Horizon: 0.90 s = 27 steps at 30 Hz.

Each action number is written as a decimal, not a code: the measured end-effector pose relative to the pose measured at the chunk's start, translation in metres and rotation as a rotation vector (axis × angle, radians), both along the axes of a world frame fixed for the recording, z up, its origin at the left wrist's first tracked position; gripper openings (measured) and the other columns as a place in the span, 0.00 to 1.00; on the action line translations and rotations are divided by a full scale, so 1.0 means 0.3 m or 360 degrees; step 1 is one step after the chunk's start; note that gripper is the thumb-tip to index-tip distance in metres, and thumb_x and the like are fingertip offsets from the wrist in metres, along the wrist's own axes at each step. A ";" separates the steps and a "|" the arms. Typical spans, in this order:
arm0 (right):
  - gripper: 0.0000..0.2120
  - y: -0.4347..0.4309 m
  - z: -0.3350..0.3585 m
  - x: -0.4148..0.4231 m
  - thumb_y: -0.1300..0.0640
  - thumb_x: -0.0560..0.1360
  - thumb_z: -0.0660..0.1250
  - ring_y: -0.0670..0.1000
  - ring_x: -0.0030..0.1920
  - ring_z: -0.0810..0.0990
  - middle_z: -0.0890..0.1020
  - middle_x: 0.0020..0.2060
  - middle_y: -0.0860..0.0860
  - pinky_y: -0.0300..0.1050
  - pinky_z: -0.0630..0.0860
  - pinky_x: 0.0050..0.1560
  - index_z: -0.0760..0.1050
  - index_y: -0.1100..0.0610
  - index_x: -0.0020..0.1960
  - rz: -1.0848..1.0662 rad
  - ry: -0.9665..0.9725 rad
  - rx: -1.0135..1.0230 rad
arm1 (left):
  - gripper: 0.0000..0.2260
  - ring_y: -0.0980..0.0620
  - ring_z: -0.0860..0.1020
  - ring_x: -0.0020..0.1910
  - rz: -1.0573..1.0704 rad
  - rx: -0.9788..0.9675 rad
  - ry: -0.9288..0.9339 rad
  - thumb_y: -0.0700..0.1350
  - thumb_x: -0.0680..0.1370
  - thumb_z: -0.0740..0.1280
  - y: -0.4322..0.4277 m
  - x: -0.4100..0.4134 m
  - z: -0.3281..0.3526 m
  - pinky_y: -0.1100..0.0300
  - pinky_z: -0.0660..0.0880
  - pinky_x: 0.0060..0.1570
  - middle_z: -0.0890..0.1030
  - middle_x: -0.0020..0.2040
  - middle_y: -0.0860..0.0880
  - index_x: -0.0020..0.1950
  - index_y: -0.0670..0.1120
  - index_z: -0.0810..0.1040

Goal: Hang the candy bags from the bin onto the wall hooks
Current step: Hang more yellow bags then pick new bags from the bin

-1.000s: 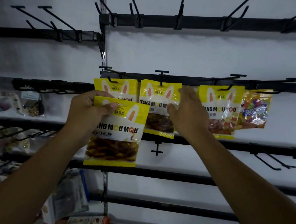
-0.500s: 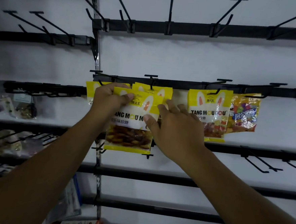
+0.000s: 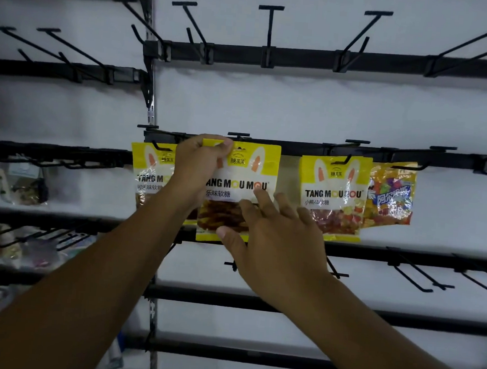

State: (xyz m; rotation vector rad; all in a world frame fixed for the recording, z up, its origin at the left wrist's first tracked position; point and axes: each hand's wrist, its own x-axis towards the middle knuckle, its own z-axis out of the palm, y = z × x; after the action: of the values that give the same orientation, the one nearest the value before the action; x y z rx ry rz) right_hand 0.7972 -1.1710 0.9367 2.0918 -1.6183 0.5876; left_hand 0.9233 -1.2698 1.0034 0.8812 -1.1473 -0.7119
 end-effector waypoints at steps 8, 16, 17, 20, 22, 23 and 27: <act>0.39 -0.017 -0.020 -0.008 0.33 0.74 0.34 0.58 0.76 0.60 0.64 0.76 0.51 0.63 0.63 0.70 0.66 0.50 0.73 0.0038 0.0012 0.0061 | 0.04 0.55 0.72 0.29 0.0076 0.0003 -0.0089 0.43 0.76 0.72 -0.035 0.006 -0.004 0.65 0.70 0.31 0.76 0.30 0.50 0.41 0.49 0.83; 0.33 -0.028 -0.058 -0.034 0.34 0.78 0.39 0.57 0.73 0.64 0.64 0.74 0.49 0.57 0.69 0.66 0.66 0.51 0.71 -0.0018 -0.0038 0.0193 | 0.06 0.51 0.75 0.30 0.0153 -0.0018 -0.0179 0.44 0.77 0.71 -0.098 -0.014 -0.035 0.59 0.72 0.33 0.78 0.31 0.49 0.40 0.49 0.81; 0.30 -0.032 -0.065 -0.040 0.35 0.80 0.43 0.57 0.73 0.64 0.64 0.74 0.49 0.56 0.68 0.66 0.66 0.51 0.71 -0.0025 -0.0046 0.0221 | 0.05 0.52 0.76 0.31 0.0211 -0.0050 -0.0226 0.45 0.77 0.71 -0.111 -0.015 -0.037 0.59 0.73 0.34 0.79 0.32 0.49 0.41 0.49 0.81; 0.27 -0.042 -0.090 -0.056 0.36 0.81 0.48 0.57 0.73 0.65 0.66 0.74 0.50 0.55 0.69 0.65 0.67 0.51 0.71 -0.0059 -0.0050 0.0275 | 0.06 0.48 0.81 0.39 0.0383 -0.0135 -0.0370 0.48 0.75 0.72 -0.145 -0.011 -0.045 0.53 0.78 0.41 0.82 0.37 0.48 0.42 0.47 0.81; 0.27 -0.049 -0.104 -0.064 0.36 0.81 0.48 0.57 0.72 0.65 0.66 0.73 0.50 0.54 0.68 0.64 0.66 0.52 0.71 -0.0080 -0.0043 0.0311 | 0.08 0.47 0.82 0.42 0.0475 -0.0145 -0.0464 0.50 0.74 0.72 -0.164 -0.009 -0.051 0.50 0.79 0.44 0.83 0.39 0.47 0.43 0.46 0.81; 0.27 -0.053 -0.110 -0.069 0.37 0.81 0.48 0.57 0.72 0.65 0.66 0.73 0.50 0.53 0.68 0.64 0.66 0.52 0.71 -0.0084 -0.0046 0.0338 | 0.09 0.47 0.82 0.42 0.0505 -0.0146 -0.0497 0.51 0.74 0.72 -0.170 -0.010 -0.051 0.50 0.80 0.45 0.83 0.40 0.47 0.43 0.45 0.81; 0.26 -0.066 -0.124 -0.085 0.38 0.81 0.49 0.57 0.71 0.66 0.66 0.73 0.50 0.53 0.67 0.64 0.67 0.53 0.70 -0.0088 -0.0075 0.0400 | 0.10 0.48 0.82 0.42 0.0595 -0.0162 -0.0553 0.52 0.72 0.72 -0.182 -0.022 -0.049 0.49 0.81 0.44 0.84 0.42 0.46 0.45 0.47 0.82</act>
State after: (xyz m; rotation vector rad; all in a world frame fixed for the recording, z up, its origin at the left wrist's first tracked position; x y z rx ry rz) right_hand 0.7718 -1.1908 0.8995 2.2139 -1.8536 0.4371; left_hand 0.9168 -1.3245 0.9886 1.1225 -1.2634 -0.1952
